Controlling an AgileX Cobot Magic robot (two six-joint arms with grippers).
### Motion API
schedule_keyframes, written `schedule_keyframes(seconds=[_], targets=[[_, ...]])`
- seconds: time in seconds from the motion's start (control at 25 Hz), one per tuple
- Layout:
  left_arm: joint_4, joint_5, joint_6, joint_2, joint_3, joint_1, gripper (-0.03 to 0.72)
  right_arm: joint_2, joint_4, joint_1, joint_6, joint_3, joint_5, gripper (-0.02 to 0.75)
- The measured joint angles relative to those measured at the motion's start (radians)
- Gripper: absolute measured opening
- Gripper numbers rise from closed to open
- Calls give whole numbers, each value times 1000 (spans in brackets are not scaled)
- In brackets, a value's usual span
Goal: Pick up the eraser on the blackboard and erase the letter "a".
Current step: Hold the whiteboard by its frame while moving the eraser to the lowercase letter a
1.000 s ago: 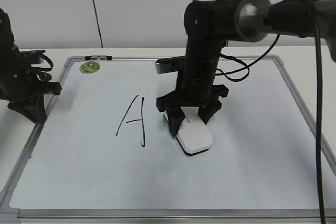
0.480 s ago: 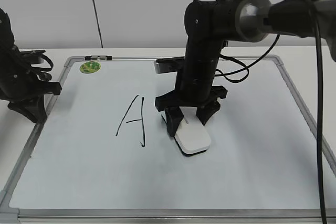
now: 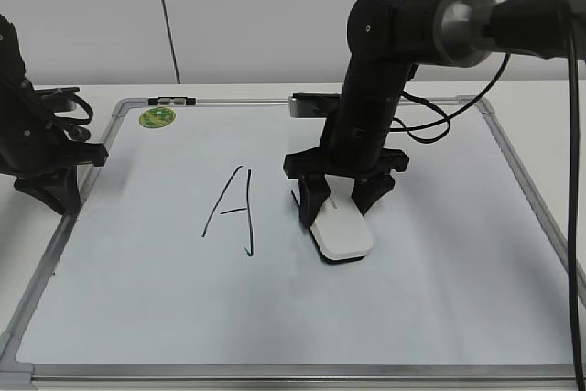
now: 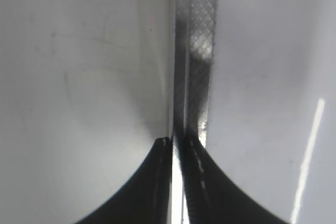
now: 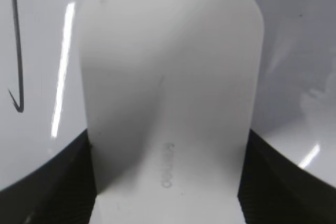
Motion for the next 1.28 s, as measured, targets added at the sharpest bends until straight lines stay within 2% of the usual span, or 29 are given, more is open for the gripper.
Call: schedule_keyframes(seconds=[0.28,0.56,0.72,1.0,1.28], targets=[[0,0,0,0,0,0,55,0,-7,-35,0,0,0,525],[0,2,0,0,0,0,55,-4,-35,-104,6,0,0,525],[0,2,0,0,0,0,55,-4,-25,-109,7,0,0,525],[0,4,0,0,0,0,55,-4,-26,-71,2,0,0,525],[0,4,0,0,0,0,55,-4,30,7,-10,0,-4,525]])
